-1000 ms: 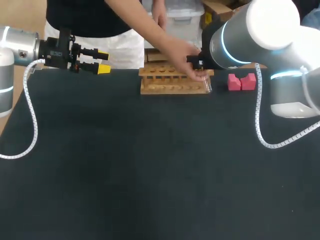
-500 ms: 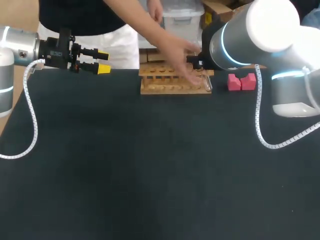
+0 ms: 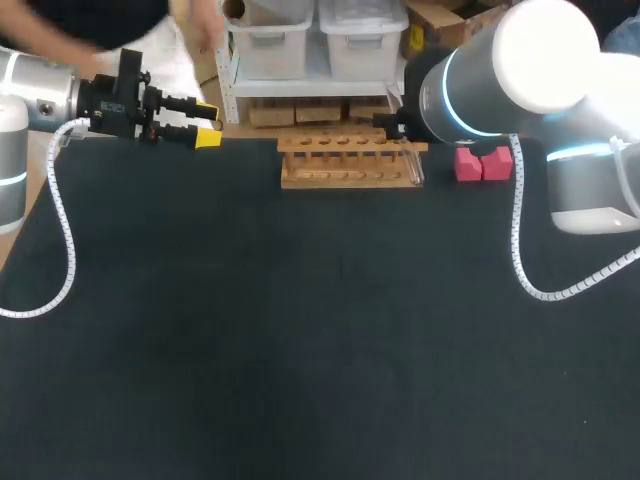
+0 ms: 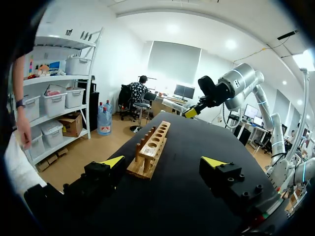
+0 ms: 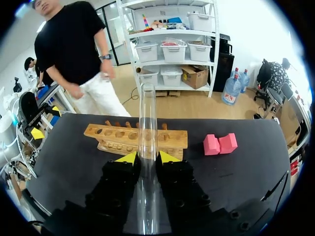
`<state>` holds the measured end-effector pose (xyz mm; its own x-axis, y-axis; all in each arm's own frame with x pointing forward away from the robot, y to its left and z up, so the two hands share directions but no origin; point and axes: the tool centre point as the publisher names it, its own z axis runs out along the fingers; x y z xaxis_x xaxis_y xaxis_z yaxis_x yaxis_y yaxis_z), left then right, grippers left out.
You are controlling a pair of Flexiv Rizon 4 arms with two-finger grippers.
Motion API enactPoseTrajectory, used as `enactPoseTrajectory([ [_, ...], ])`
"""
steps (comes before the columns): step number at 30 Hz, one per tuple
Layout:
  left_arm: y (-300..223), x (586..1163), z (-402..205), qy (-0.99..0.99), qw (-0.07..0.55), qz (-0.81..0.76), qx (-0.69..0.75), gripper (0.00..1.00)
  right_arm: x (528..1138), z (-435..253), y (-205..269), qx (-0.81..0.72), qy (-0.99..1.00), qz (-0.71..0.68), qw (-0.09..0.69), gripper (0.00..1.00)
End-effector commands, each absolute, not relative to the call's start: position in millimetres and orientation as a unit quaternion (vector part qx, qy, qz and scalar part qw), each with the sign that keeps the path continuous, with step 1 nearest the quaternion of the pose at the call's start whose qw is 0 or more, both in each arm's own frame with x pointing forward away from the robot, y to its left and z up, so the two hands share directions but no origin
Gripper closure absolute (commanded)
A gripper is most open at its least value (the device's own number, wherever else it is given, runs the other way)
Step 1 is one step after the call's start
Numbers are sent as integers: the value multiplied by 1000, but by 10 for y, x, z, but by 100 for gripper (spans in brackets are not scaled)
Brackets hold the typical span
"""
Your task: Grasp the test tube, adjust it, and insert it.
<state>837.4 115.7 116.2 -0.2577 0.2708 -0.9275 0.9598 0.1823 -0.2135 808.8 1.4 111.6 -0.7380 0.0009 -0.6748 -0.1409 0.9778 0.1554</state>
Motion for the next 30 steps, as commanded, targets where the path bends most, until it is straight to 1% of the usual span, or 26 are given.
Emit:
enactPoseTrajectory([
  [1, 1162, 8376, 1153, 660, 394, -439, 466, 0, 8112, 987, 54, -29, 908, 97, 406, 100],
  [10, 1162, 8376, 1153, 660, 394, -439, 466, 0, 8136, 792, 129, -6, 905, 93, 415, 100],
  [30, 1162, 8376, 1153, 660, 394, -439, 466, 0, 8294, 577, 218, -15, 915, 92, 392, 100],
])
